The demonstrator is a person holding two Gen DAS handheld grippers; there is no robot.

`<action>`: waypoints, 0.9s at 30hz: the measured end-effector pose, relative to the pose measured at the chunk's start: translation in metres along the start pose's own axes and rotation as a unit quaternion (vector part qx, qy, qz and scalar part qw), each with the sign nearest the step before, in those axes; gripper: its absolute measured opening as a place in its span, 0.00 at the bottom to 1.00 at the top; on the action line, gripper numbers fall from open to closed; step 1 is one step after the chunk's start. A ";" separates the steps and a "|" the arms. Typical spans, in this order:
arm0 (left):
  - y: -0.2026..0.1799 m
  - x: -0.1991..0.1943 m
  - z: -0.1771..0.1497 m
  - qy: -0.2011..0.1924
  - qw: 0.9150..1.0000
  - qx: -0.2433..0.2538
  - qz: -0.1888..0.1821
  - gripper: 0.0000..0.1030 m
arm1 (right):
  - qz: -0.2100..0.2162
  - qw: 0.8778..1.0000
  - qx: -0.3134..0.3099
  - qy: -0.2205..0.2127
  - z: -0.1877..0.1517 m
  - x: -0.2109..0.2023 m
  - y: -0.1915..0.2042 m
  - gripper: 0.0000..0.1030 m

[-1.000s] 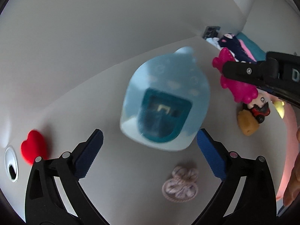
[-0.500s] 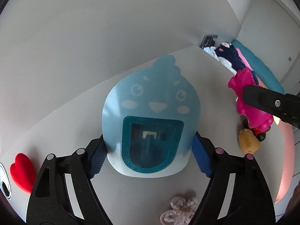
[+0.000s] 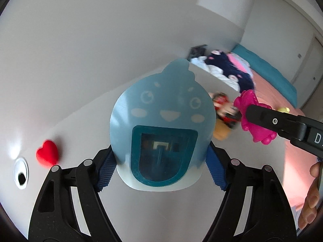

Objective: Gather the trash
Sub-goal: 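Carry the pink toy and blue card to the trash bin and release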

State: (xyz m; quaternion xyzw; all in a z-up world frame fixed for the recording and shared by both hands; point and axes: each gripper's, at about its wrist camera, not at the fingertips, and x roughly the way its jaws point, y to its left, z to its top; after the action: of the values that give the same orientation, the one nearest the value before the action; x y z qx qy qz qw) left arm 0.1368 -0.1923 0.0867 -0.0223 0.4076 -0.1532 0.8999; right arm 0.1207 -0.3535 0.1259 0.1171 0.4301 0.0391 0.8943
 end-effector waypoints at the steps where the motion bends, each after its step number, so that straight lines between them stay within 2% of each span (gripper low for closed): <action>1: -0.009 -0.008 -0.006 0.000 1.000 0.005 -0.005 0.73 | -0.004 1.000 0.003 -0.002 -0.006 -0.010 -0.005 0.39; 8: -0.080 -0.045 -0.049 -0.001 0.998 0.042 -0.041 0.73 | -0.029 0.999 0.032 -0.020 -0.055 -0.081 -0.051 0.39; 14: -0.145 -0.068 -0.089 0.003 0.994 0.085 -0.075 0.73 | -0.054 0.995 0.068 -0.040 -0.102 -0.140 -0.099 0.39; 21: -0.223 -0.080 -0.151 0.026 0.983 0.141 -0.116 0.73 | -0.093 0.986 0.127 -0.054 -0.177 -0.196 -0.169 0.39; 27: -0.277 -0.079 -0.203 0.058 0.971 0.182 -0.146 0.73 | -0.131 0.974 0.176 -0.048 -0.241 -0.225 -0.221 0.39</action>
State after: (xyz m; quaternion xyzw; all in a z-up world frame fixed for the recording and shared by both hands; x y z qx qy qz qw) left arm -0.1334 -0.4157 0.0546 0.0919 0.4168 -0.3559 0.8314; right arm -0.2148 -0.5635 0.0982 0.2173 0.3980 -0.1606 0.8767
